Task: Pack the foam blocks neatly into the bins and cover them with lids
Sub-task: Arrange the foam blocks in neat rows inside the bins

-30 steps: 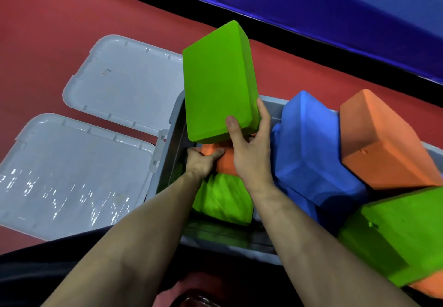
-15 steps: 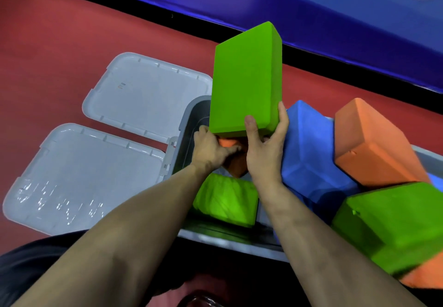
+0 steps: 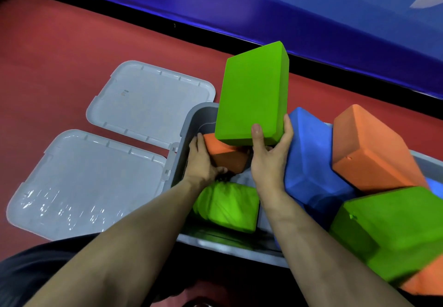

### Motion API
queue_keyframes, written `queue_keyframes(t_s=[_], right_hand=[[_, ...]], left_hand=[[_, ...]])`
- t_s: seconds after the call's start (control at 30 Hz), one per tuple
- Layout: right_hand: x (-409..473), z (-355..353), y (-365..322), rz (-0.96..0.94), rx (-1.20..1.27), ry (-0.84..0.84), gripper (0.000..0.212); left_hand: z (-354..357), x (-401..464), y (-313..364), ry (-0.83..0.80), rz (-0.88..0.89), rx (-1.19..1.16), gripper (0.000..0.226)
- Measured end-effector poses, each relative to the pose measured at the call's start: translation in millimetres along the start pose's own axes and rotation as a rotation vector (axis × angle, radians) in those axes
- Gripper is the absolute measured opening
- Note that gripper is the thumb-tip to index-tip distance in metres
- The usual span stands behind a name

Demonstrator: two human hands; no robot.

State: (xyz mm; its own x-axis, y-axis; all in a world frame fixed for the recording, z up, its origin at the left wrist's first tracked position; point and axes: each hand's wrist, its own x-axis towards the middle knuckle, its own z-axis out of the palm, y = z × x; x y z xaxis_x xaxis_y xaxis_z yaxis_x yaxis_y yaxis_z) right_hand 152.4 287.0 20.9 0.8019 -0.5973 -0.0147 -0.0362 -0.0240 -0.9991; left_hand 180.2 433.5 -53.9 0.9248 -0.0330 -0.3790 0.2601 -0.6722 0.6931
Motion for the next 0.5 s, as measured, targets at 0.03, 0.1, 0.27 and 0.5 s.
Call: queue_keyframes(t_s=[0.03, 0.1, 0.27, 0.5], right_hand=[[0, 1, 0, 0.007, 0.003, -0.004, 0.079], [-2, 1, 0, 0.018, 0.017, -0.007, 0.076], [-9, 0, 1, 0.026, 0.035, -0.030, 0.070], [-16, -7, 12, 0.027, -0.034, -0.088, 0.071]], left_hand=[[7, -7, -6, 0.029, -0.062, -0.072, 0.136], [21, -23, -18, 0.042, -0.218, -0.158, 0.139], [41, -31, -38, -0.075, -0.563, -0.190, 0.117], [63, -29, -55, -0.198, -0.696, -0.092, 0.126]])
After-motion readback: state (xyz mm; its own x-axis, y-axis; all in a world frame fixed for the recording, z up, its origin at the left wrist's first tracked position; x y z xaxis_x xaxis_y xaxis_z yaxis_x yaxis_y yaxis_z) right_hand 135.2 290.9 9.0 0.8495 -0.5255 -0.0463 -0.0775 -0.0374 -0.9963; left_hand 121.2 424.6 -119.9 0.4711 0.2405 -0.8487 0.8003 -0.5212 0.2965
